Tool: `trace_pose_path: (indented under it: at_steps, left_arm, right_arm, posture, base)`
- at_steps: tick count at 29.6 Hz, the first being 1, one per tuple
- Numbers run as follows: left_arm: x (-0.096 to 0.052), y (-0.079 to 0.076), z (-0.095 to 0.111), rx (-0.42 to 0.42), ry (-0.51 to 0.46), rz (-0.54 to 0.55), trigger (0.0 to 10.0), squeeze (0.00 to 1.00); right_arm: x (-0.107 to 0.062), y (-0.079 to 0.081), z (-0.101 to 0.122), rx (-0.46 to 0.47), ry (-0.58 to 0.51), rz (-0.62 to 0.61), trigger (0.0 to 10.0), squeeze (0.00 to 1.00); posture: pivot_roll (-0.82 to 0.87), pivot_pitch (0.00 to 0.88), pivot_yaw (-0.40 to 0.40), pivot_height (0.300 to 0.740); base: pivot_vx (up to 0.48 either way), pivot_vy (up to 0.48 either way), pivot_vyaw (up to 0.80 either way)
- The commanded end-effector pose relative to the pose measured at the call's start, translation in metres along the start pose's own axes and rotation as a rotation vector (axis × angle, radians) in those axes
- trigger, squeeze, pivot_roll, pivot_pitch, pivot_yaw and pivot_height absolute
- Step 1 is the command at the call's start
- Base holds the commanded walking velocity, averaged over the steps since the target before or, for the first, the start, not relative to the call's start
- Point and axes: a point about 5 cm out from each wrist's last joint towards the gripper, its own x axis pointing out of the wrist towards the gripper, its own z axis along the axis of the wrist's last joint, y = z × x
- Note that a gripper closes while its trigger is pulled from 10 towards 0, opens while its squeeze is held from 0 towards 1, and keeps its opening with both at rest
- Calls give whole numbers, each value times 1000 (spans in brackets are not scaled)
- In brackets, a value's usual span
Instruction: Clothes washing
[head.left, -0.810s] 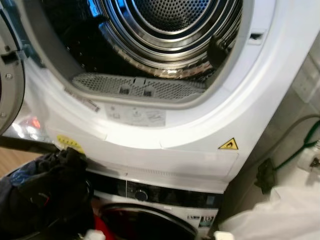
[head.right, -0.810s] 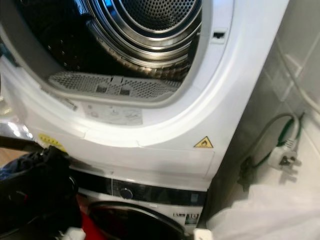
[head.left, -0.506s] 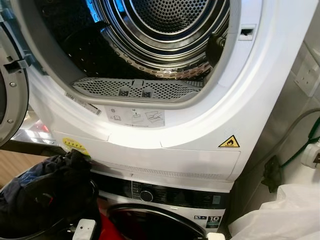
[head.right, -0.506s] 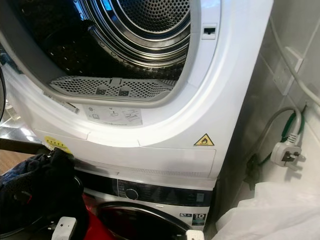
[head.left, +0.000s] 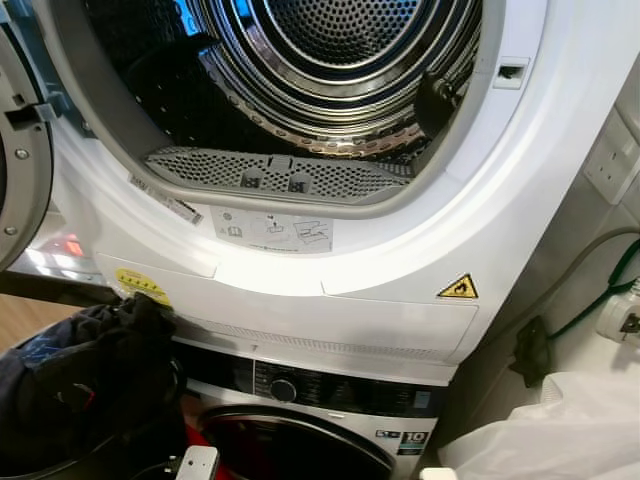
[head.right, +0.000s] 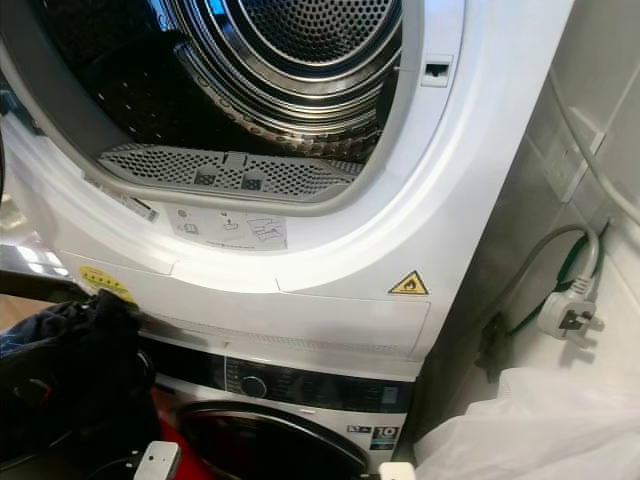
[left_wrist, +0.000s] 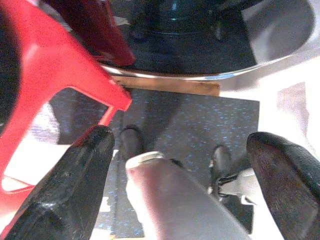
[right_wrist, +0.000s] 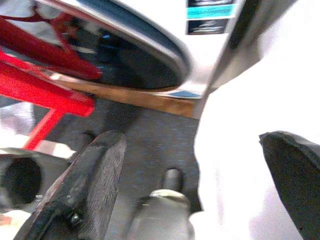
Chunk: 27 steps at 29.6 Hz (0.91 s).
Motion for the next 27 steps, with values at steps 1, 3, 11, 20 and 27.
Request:
trace_pose_path:
  at_steps: [1, 3, 11, 20, 27]
  left_arm:
    - [-1, 0, -8, -35, 20, 11, 10000, 0]
    - [-2, 1, -8, -30, 9, 22, 10000, 0]
    - [2, -6, 19, 41, -128, -2, 10000, 0]
    - [-5, -18, 23, 129, -285, -159, 10000, 0]
    - [-22, -22, 37, 231, -470, -168, 10000, 0]
  right_arm:
    - [0, 3, 0, -9, 5, 15, 10000, 0]
    - [1, 4, 3, -11, -4, 22, 10000, 0]
    - [2, 13, 2, -9, 1, 37, 10000, 0]
    - [0, 12, -12, -12, 32, 40, 10000, 0]
    - [-1, 13, -17, -27, 45, 44, 10000, 0]
  posture:
    - [19, 0, -33, 740]
    - [29, 0, -36, 740]
    - [37, 0, -18, 740]
    - [25, 0, 9, 740]
    - [14, 0, 23, 740]
  base:
    - [0, 0, 0]
    - [0, 0, 0]
    - [0, 0, 0]
    - [0, 0, 0]
    - [0, 0, 0]
